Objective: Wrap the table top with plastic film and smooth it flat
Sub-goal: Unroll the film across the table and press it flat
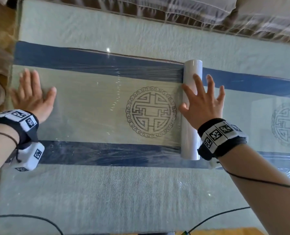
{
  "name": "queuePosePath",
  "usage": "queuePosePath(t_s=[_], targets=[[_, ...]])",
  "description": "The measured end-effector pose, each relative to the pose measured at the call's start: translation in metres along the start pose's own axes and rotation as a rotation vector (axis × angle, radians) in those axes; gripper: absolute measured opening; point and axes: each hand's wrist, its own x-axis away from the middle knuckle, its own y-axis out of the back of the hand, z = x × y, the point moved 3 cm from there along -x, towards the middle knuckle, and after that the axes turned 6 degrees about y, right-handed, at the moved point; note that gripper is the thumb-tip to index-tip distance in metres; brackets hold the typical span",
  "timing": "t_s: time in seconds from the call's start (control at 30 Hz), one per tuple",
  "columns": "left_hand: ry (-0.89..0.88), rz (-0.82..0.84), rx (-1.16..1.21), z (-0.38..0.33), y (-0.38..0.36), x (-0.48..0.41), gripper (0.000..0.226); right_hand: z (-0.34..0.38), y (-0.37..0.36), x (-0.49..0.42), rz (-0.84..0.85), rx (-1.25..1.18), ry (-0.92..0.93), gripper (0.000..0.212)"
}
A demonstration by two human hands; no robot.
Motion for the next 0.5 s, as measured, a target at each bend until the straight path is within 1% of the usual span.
queuePosePath(t_s=[0.07,0.17,0.3,0.43,0.5], targets=[[-0.006,-0.017,-0.003,-0.014,0.005,0.006,0.074,-0.013,0.0,0.003,0.008,-0.026,-0.054,0.053],[-0.005,0.007,-0.024,-0.041,0.001,0.019,0.068,-0.042,0.0,0.015,0.014,-0.019,-0.113,0.049],[-0.041,0.021,-0.028,-0.078,-0.004,0.026,0.067,-0.084,0.002,0.027,0.018,0.005,-0.197,0.05],[-0.065,0.022,-0.009,-0.101,-0.008,0.024,0.068,-0.109,0.0,0.03,0.037,0.071,-0.209,0.052],[-0.076,0.019,-0.005,-0.105,-0.01,0.02,0.068,-0.117,-0.003,0.03,0.042,0.062,-0.231,0.051]])
